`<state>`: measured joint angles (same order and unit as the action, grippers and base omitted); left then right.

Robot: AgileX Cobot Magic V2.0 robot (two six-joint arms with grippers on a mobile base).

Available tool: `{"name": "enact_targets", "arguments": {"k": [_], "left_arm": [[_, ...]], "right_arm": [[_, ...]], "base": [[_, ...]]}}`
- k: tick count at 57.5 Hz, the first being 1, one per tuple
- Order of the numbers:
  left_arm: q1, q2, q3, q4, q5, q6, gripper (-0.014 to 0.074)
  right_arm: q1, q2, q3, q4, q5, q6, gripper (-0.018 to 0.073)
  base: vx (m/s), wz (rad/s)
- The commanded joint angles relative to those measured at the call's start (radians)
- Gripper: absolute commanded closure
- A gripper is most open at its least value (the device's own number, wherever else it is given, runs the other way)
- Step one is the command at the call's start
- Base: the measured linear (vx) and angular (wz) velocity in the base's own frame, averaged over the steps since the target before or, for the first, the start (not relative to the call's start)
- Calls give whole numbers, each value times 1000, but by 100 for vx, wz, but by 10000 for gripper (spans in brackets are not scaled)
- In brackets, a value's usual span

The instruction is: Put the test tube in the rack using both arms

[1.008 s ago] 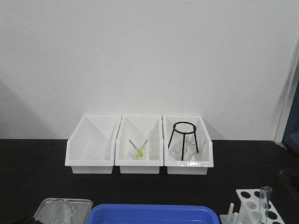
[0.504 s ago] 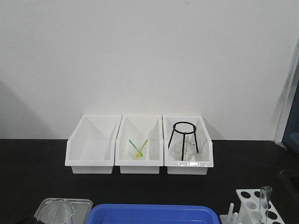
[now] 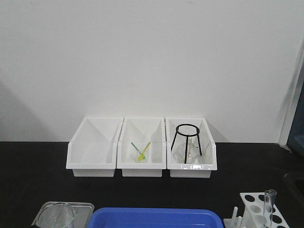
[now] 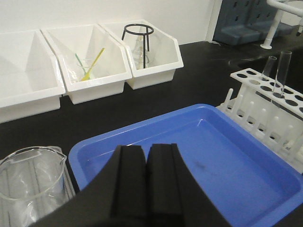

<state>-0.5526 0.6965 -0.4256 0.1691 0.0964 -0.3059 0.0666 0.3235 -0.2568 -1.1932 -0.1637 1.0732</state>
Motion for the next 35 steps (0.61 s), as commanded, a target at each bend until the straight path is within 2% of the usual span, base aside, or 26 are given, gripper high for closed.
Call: {"name": "enact_targets", "arguments": {"k": [1,5,10,14,19,22,25,35], "left_arm": [[-2,-3,-25,-195,-79,201,603],[-2,-3,-25,-252,-79,263,603],[-2,-3,-25,-264,-79,286,603],[-2,-3,-25,-249,-79,287,603],[6,-10,-21,-186,-80,287,603],[45,-30,-5,-150,-86,284,603],[100,-64,25,-148,-89,281,603],[354,-359,215,-169,-88,268,603]], "right_arm": [[-4,7,-32,3,-33,-2,570],[-4,7,-32,3,-33,-2,570],[-4,7,-32,3,-33,-2,570],[-4,7,-32,3,-33,-2,570],[-4,7,-32,3,-33,-2,570],[-4,7,-32,3,-33,-2,570],[-4,7,-32,3,-33,-2,570],[-4,7,-32,3,-26,-2,570]], "base": [[0,0],[0,0],[0,0],[0,0],[0,0],[0,0],[0,0],[0,0]]}}
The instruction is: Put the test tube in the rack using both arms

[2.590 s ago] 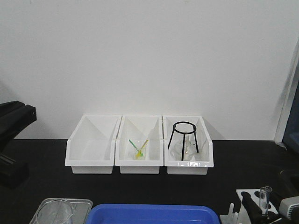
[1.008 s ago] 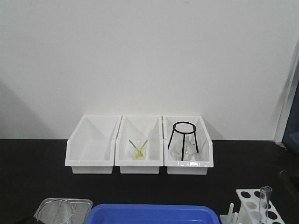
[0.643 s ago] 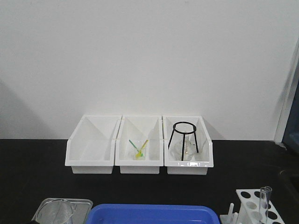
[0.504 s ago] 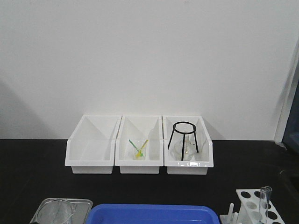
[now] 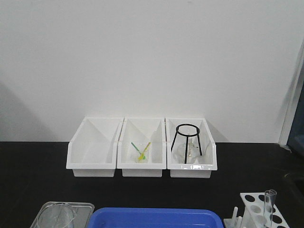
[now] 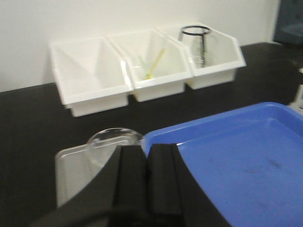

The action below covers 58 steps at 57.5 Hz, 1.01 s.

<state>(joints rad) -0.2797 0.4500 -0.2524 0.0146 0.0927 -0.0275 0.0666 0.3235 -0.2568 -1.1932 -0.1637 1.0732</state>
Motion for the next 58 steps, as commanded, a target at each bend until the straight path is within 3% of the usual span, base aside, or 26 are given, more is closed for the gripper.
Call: {"name": "enact_targets", "arguments": {"k": [1,7,11,14,58], "left_arm": [[108,-154,68,-15,-85,-12,603],[215,-349,193,-15,-80,-47,603],[250,-426,259,-15,-80,-75,603],[264,-461,254,-15,-4,-83,603],[266,-474,254,-15,31,-81,603]], "right_arm": [[-4,7,-32,3,-26,-2,570],[-4,7,-32,3,-27,-2,570],[-4,7,-32,3,-27,-2,570],[-4,7,-32,3,-27,-2,570],[-4,7,-32,3,-29,-2,570]], "base": [[0,0],[0,0],[0,0],[0,0],[0,0]]}}
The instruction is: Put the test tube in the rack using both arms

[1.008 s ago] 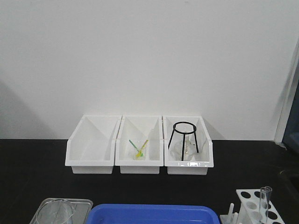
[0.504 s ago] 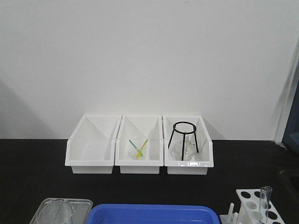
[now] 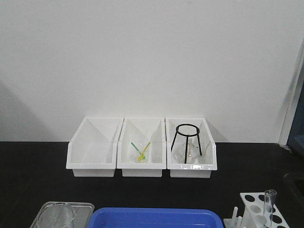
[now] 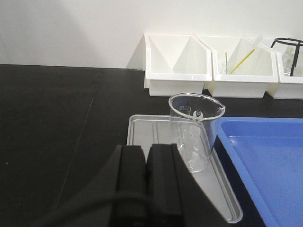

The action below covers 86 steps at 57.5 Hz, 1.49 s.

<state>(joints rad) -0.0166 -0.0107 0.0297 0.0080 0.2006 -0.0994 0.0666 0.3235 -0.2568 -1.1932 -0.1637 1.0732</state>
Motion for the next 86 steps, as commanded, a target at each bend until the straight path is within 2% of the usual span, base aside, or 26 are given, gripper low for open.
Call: {"name": "enact_targets", "arguments": {"k": [1,20,25,30,33,36,39,44,49,53,58,64,66,71,86], "left_arm": [[3,-13,-28,-8,-77,-9,603],[3,-13,-28,-8,-77,-9,603],[3,-13,-28,-8,-77,-9,603],[3,-13,-28,-8,-77,-9,603],[3,-13,-28,-8,-77,-9,603],[3,-13,-28,-8,-77,-9,603],[3,-13,-28,-8,-77,-9,603],[3,-13,-28,-8,-77,-9,603],[3,-13,-28,-8,-77,-9,603],[3,-13,-28,-8,-77,-9,603],[3,-13,-28,-8,-77,-9,603],[3,-13,-28,-8,-77,-9,603],[3,-13,-28,-8,-77,-9,603],[3,-13,-28,-8,-77,-9,603],[3,-15,-28,-8,-77,-9,603]], "right_arm": [[-4,7,-32,3,-29,-2,570],[-4,7,-32,6,-28,-6,570],[-4,7,-32,78,-19,-36,570],[-4,18,-23,323,35,-212,570],[-4,30,-8,510,65,-392,570],[-4,41,14,732,83,-621,570],[-4,43,31,895,98,-798,570],[-4,37,52,1078,95,-1005,570],[-4,26,82,1216,70,-1128,570],[-5,-17,131,1251,47,-1175,570],[-5,-100,227,1247,11,-1175,570],[-6,-231,311,1232,34,-1175,570],[-7,-275,304,1223,116,-1177,570],[-8,-348,305,1173,213,-1180,570],[-6,-344,305,1163,226,-1175,570]], "base": [[0,0],[0,0],[0,0],[0,0],[0,0],[0,0],[0,0],[0,0],[0,0],[0,0],[0,0],[0,0],[0,0],[0,0],[0,0]]}}
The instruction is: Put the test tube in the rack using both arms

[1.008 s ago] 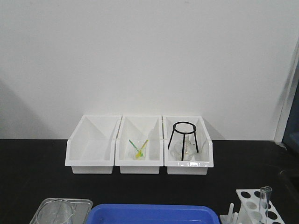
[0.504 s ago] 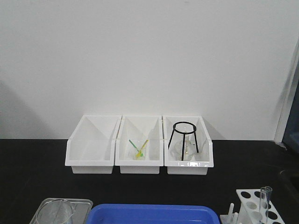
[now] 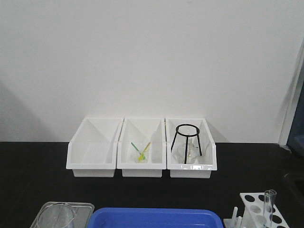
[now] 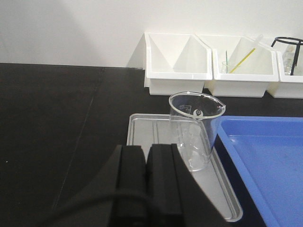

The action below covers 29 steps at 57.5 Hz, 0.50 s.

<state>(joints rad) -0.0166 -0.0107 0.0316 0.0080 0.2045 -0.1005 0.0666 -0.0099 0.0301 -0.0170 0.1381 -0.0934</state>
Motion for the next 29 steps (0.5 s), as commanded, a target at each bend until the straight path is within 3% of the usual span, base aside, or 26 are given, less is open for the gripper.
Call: {"name": "enact_targets", "arguments": {"k": [1,29], "left_arm": [[3,-15,-30,-8,-81,-8,603],[3,-15,-30,-8,-81,-8,603]], "right_arm": [[-6,-10,18,-13,-76,-9,570],[-5,-10,18,-13,-74,-9,570]], "base": [[0,0],[0,0]]}}
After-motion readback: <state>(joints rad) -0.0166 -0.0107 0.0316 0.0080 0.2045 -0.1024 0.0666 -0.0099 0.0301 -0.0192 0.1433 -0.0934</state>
